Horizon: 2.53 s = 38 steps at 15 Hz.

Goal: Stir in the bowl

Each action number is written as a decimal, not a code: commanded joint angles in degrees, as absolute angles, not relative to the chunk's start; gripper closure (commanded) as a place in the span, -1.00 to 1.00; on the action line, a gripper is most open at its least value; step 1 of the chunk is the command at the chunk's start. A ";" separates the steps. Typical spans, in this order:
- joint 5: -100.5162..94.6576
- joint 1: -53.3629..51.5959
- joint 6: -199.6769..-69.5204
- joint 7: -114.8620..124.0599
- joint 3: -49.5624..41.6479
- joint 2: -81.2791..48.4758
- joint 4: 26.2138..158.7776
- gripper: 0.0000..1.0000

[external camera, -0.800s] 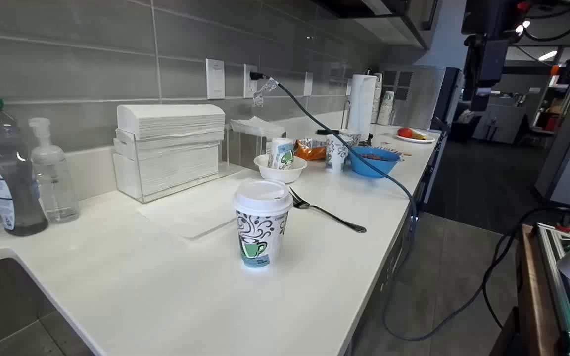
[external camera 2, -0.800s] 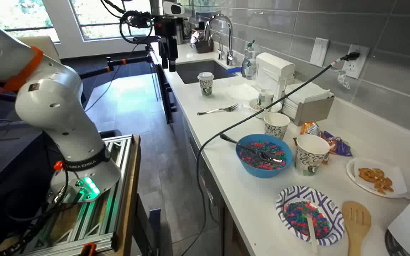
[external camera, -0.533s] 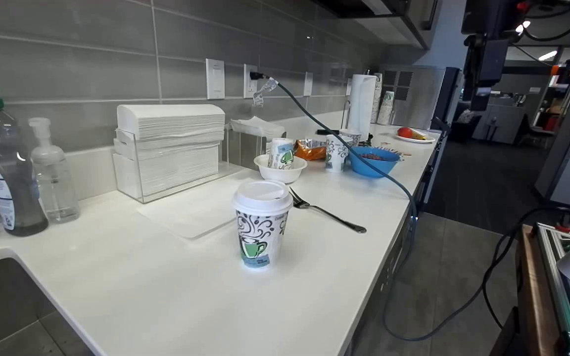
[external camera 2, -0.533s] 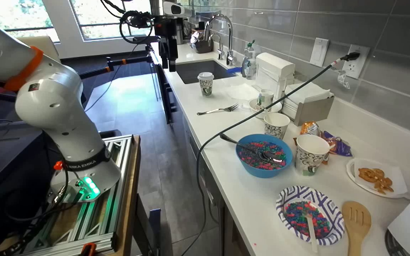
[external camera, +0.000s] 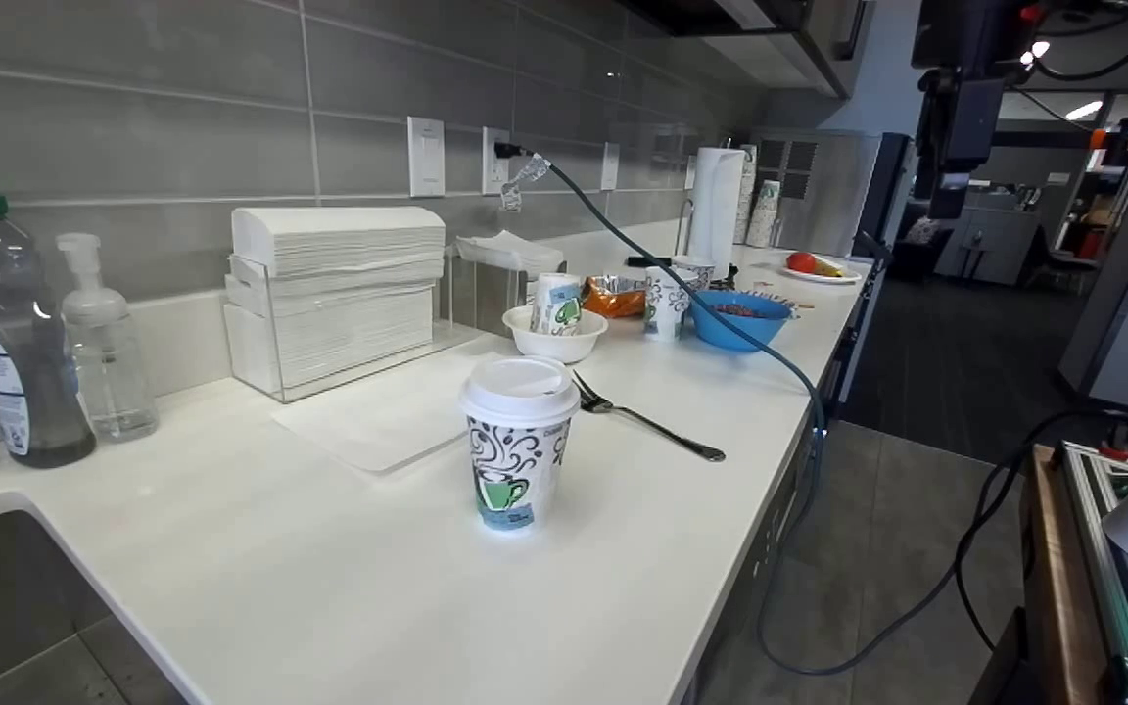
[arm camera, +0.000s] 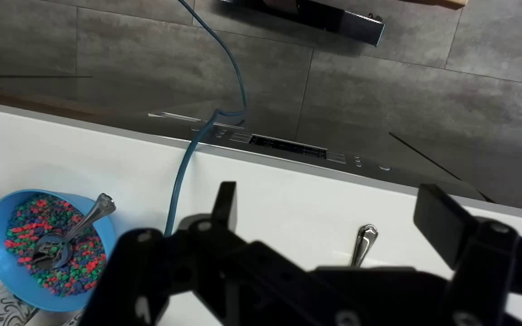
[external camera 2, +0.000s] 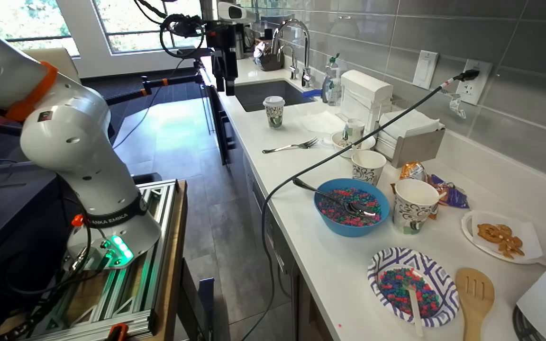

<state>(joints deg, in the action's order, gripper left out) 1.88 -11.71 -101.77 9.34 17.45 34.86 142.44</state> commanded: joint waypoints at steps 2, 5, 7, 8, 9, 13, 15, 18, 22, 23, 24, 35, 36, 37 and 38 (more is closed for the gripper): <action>-2.14 -11.86 -99.61 -1.48 11.31 36.01 142.52 -1.00; -4.91 -11.68 -99.78 -14.21 4.95 36.13 142.22 -1.00; -5.16 -11.91 -99.07 -23.41 0.56 35.96 141.28 -1.00; -4.96 -11.88 -98.17 -27.80 -1.51 35.92 140.73 -1.00; -4.90 -11.86 -97.10 -31.97 -3.32 35.86 140.21 -1.00; -5.14 -10.42 -94.58 -37.60 -5.08 35.47 139.39 -1.00; -5.75 -9.75 -92.16 -41.77 -6.55 35.50 138.38 -1.00; -5.80 -9.75 -91.96 -42.64 -6.61 35.49 138.18 -1.00; -5.80 -9.80 -91.95 -42.74 -6.55 35.49 138.18 -1.00; -5.80 -9.80 -91.95 -42.77 -6.55 35.49 138.18 -1.00; -5.80 -9.80 -91.95 -42.79 -6.55 35.49 138.18 -1.00; -19.57 0.55 -100.03 -68.89 -20.88 25.73 128.55 -1.00; -20.06 1.36 -103.17 -70.84 -21.46 24.07 127.99 -1.00; -19.76 2.15 -106.70 -71.98 -22.05 21.93 127.48 -1.00; -19.71 3.23 -110.31 -71.72 -22.11 19.83 127.13 -1.00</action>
<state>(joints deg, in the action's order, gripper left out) -18.93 1.04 -103.30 -68.93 -21.56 27.00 129.88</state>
